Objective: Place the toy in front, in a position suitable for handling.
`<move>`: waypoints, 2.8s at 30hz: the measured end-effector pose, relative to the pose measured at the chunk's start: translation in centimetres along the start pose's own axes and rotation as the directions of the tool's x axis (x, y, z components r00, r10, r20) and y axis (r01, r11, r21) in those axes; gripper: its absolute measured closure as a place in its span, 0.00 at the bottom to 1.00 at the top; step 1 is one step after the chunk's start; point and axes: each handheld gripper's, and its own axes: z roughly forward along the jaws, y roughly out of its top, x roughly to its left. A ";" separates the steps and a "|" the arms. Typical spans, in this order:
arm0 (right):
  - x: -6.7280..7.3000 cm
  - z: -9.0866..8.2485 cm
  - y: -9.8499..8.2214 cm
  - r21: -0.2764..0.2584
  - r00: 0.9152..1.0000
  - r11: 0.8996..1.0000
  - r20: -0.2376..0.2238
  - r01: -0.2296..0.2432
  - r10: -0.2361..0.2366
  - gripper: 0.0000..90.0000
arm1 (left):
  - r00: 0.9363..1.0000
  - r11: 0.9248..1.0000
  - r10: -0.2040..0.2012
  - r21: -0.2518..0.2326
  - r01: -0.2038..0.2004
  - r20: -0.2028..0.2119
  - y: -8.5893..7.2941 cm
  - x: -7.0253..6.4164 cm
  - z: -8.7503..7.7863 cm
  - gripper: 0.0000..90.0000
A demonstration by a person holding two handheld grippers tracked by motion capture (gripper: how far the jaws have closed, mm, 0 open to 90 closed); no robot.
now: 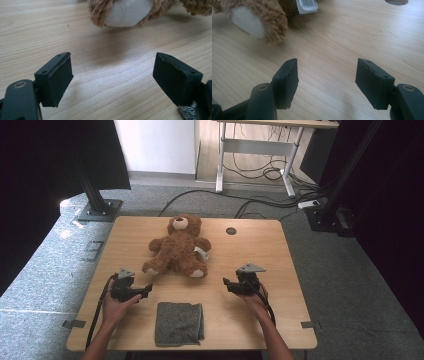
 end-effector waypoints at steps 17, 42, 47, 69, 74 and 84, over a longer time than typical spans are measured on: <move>3.1 2.8 3.4 -0.035 0.989 0.999 -0.147 0.018 -0.023 0.38 | 1.000 1.000 -0.004 0.004 0.004 0.002 -0.2 -0.1 0.0 0.18; 7.6 6.6 4.1 0.005 0.944 0.982 -0.275 0.190 -0.182 0.82 | 1.000 1.000 -0.009 0.001 0.009 0.007 -0.2 -0.2 0.0 0.18; 10.1 5.7 2.5 -0.023 0.923 0.985 -0.347 0.171 -0.168 0.84 | 1.000 1.000 -0.012 -0.010 0.012 0.017 0.0 -0.3 -0.2 0.19; 12.5 5.2 3.5 -0.090 0.913 0.992 -0.389 0.093 -0.122 0.62 | 0.999 0.999 -0.017 -0.032 0.018 0.046 0.3 -0.6 -0.4 0.21; 9.4 2.9 4.3 -0.136 0.946 0.989 -0.312 0.050 -0.090 0.58 | 0.998 0.999 -0.014 -0.041 0.016 0.055 0.5 -0.9 -0.5 0.21; 5.1 3.4 4.9 -0.090 0.984 0.996 -0.177 0.006 -0.022 0.52 | 0.998 0.998 -0.016 -0.054 0.019 0.063 0.8 -1.1 -0.8 0.21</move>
